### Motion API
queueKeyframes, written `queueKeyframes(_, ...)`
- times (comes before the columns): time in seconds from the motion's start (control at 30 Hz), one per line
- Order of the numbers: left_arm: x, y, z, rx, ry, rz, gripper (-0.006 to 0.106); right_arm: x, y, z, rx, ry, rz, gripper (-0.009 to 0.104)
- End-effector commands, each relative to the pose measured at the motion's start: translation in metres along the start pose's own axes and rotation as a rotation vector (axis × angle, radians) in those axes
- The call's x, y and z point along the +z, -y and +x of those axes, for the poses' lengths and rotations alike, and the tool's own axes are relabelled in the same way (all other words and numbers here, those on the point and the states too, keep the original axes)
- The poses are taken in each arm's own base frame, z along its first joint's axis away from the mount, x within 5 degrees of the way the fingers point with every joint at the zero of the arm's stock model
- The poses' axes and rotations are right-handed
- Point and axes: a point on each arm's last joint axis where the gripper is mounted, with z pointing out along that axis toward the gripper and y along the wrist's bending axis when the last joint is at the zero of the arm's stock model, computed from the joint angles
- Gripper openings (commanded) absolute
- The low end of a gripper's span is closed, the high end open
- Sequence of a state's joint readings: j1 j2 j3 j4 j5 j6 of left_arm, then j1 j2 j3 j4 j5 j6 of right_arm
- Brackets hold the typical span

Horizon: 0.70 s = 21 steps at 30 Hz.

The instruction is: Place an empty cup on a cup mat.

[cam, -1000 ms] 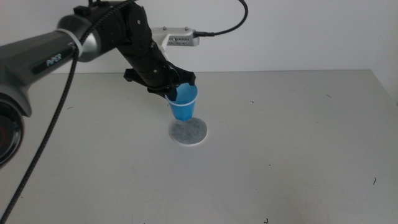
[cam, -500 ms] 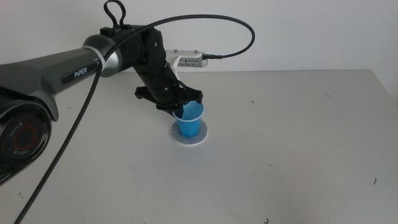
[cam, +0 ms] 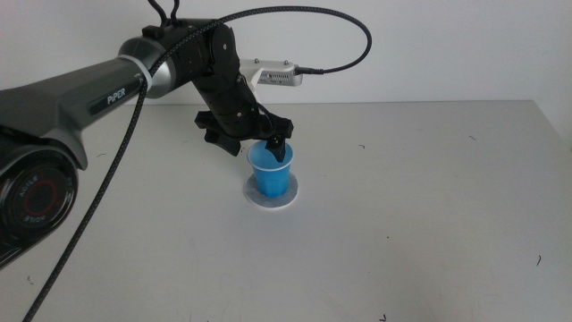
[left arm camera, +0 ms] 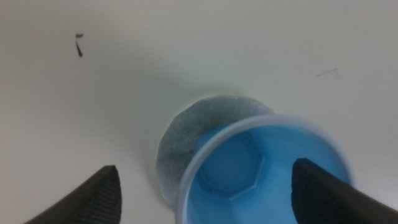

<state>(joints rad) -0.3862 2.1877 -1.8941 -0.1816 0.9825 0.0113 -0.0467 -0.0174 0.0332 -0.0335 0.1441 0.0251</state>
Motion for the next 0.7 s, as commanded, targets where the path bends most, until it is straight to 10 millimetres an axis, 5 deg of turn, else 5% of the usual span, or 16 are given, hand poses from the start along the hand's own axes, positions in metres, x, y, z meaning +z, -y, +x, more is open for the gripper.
queueKeyframes(0.0, -0.058, 0.013, -0.018, 0.045, 0.136, 0.034, 0.105, -0.003, 0.0, -0.012, -0.017, 0.109, -0.002, 0.094)
queueKeyframes(0.33, -0.172, 0.015, -0.031, 0.102, 0.335, 0.023, 0.105, -0.003, 0.0, -0.012, -0.017, 0.109, -0.002, 0.094)
queueKeyframes(0.5, -0.205, 0.02, -0.029, 0.121, 0.408, 0.021, 0.105, -0.003, 0.0, -0.012, -0.017, 0.109, -0.002, 0.094)
queueKeyframes(0.67, -0.24, 0.015, -0.004, 0.136, 0.318, -0.073, 0.105, -0.003, 0.0, -0.012, -0.017, 0.109, -0.002, 0.094)
